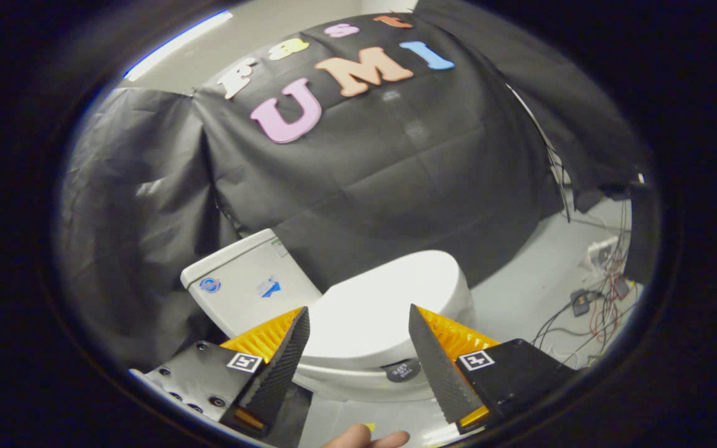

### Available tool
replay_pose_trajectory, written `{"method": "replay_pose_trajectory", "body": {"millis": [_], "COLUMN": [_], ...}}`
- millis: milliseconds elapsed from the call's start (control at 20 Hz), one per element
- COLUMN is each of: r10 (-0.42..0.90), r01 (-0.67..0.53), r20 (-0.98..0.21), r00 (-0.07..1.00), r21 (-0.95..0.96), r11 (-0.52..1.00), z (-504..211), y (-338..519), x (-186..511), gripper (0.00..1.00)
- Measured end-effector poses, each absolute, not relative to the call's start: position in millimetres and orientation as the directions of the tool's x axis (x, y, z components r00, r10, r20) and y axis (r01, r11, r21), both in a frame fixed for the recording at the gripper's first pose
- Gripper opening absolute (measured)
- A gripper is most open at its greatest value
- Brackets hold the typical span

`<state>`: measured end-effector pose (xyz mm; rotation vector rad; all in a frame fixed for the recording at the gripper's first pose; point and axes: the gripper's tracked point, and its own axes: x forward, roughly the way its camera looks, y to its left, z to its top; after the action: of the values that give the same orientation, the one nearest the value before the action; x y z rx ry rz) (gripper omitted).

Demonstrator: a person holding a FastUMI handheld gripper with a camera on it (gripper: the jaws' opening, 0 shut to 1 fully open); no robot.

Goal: Open the toilet lid.

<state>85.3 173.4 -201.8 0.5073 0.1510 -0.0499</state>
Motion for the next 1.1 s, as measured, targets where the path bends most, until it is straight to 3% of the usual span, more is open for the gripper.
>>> {"method": "replay_pose_trajectory", "body": {"millis": [500,650,850,1050,1100], "r10": [0.015,0.013,0.017,0.047,0.033], "r01": [0.207,0.238,0.221,0.212,0.241], "r20": [-0.296,-0.304,-0.27,-0.253,-0.274], "r00": [0.955,0.952,0.963,0.966,0.961], "r21": [0.703,0.77,0.819,0.884,0.891], "r11": [0.68,0.593,0.529,0.416,0.385], "z": [-306,-320,-319,-318,-323], "y": [180,182,188,186,182], "x": [96,105,120,120,121], "gripper": [0.96,0.89,0.71,0.47,0.47]}}
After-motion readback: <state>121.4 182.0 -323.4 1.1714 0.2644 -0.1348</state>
